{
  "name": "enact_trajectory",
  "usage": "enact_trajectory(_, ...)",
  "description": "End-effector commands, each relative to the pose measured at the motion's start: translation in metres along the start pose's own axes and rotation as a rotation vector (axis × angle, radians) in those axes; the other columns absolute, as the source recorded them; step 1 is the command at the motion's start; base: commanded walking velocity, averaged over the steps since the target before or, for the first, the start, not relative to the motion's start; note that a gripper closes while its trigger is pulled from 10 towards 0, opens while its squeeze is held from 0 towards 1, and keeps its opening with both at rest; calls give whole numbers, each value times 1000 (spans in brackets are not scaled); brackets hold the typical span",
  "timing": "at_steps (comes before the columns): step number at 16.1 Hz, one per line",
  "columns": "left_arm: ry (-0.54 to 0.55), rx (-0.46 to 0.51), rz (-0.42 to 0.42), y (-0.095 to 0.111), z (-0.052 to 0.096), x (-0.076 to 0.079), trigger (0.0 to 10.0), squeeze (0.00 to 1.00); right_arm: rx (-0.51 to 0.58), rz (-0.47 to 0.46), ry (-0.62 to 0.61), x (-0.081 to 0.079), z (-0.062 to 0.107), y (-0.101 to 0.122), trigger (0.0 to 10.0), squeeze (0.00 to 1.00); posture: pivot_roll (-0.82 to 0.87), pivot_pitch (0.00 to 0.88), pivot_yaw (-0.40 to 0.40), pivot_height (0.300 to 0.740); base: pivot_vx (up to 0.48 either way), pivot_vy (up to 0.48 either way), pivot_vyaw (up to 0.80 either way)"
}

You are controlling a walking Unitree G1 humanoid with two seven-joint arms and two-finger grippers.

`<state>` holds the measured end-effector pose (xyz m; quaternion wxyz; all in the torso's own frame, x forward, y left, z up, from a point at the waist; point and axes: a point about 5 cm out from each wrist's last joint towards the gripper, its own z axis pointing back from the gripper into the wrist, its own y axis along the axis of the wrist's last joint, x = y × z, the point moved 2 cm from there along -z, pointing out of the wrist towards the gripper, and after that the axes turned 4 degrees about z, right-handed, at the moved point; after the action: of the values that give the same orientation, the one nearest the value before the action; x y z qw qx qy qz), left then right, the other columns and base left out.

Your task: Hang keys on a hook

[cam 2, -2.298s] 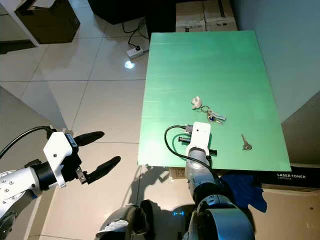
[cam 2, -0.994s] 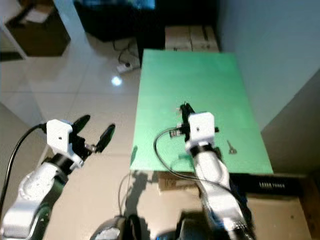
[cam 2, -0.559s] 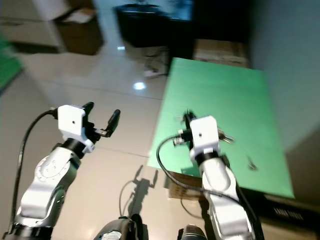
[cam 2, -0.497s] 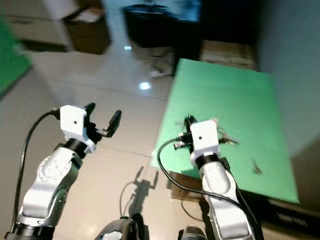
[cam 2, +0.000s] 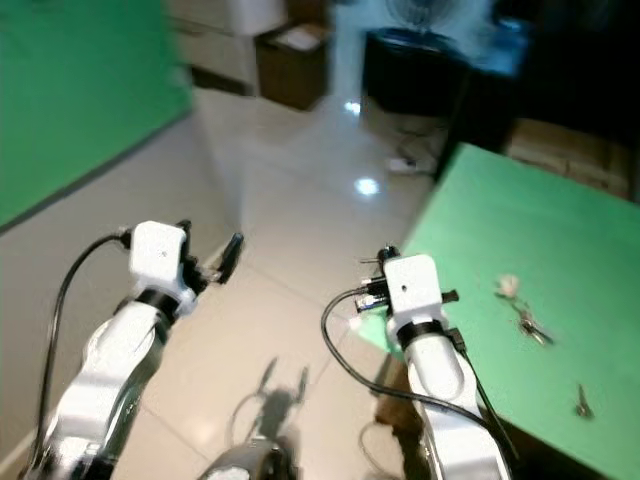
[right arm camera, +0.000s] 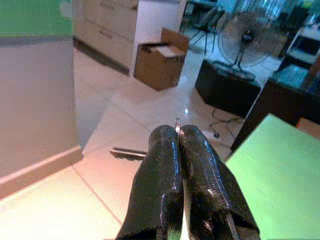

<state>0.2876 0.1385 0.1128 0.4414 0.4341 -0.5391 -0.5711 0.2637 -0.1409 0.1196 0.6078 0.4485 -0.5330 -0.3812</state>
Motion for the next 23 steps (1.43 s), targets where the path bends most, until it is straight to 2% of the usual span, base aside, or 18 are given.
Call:
enact_trajectory(1, 1, 3, -36, 3, 1, 1, 10000, 0, -5, -22, 1, 1, 2, -3, 10000, 0, -173, 81, 3, 740, 0, 0, 800)
enact_trajectory(3, 46, 4, -44, 2, 14, -3, 10000, 0, -1, -43, 49, -6, -1, -3, 10000, 0, -128, 100, -42, 740, 0, 0, 800)
enact_trajectory(5, 45, -2, -48, 1, 23, -3, 10000, 0, -8, -51, 79, -12, -4, -6, 10000, 0, -105, 98, -68, 740, 0, 0, 800)
enact_trajectory(7, 46, -3, -46, -2, 36, -4, 10000, 0, -9, -76, 120, -20, -10, -7, 10000, 0, -50, 102, -135, 740, 0, 0, 800)
enact_trajectory(8, 53, -20, -72, -5, 42, -6, 10000, 0, -3, -77, 152, -25, -13, -6, 10000, 0, -25, 103, -148, 740, 0, 0, 800)
enact_trajectory(9, 127, -25, -66, -3, 50, -17, 10000, 0, 9, -70, 189, -31, -16, -5, 10000, 0, 6, 104, -145, 740, 0, 0, 800)
enact_trajectory(10, 149, -26, -49, -1, 52, -18, 10000, 0, 14, -69, 195, -31, -17, -5, 10000, 0, 6, 104, -145, 740, 0, 0, 800)
enact_trajectory(11, 200, -18, -12, 8, 60, -20, 10000, 0, 30, -72, 206, -32, -21, -4, 10000, 0, 61, 118, -105, 740, 0, 0, 800)
enact_trajectory(12, 207, -7, -28, 19, 68, -15, 10000, 0, 53, -68, 214, -32, -25, -1, 10000, 0, 84, 123, -104, 740, 0, 0, 800)
enact_trajectory(13, 184, -3, -47, 25, 71, -8, 10000, 0, 57, -77, 195, -30, -30, 0, 10000, 0, 94, 118, -98, 740, 0, 0, 800)
enact_trajectory(14, 157, 15, -78, 30, 69, -4, 10000, 0, 62, -102, 170, -27, -33, 1, 10000, 0, 90, 117, -96, 740, 0, 0, 800)
enact_trajectory(15, 137, 20, -68, 29, 65, -5, 10000, 0, 60, -117, 143, -26, -34, 2, 10000, 0, 50, 112, -79, 740, 0, 0, 800)
enact_trajectory(17, 149, 25, -72, 21, 54, -16, 10000, 0, 56, -125, 103, -22, -32, 2, 10000, 0, 5, 103, -51, 740, 0, 0, 800)
enact_trajectory(18, 170, 31, -14, 20, 45, -21, 10000, 0, 36, -127, 81, -19, -27, -2, 10000, 0, -14, 99, -36, 740, 0, 0, 800)
enact_trajectory(20, 93, 17, -25, 17, 30, -11, 10000, 0, 2, -126, 24, -9, -15, -10, 10000, 0, -62, 104, 16, 740, 0, 0, 800)
enact_trajectory(23, 43, -13, 7, 11, 20, -4, 10000, 0, -43, -128, -75, 10, 0, -19, 10000, 0, -92, 107, 41, 740, 0, 0, 800)
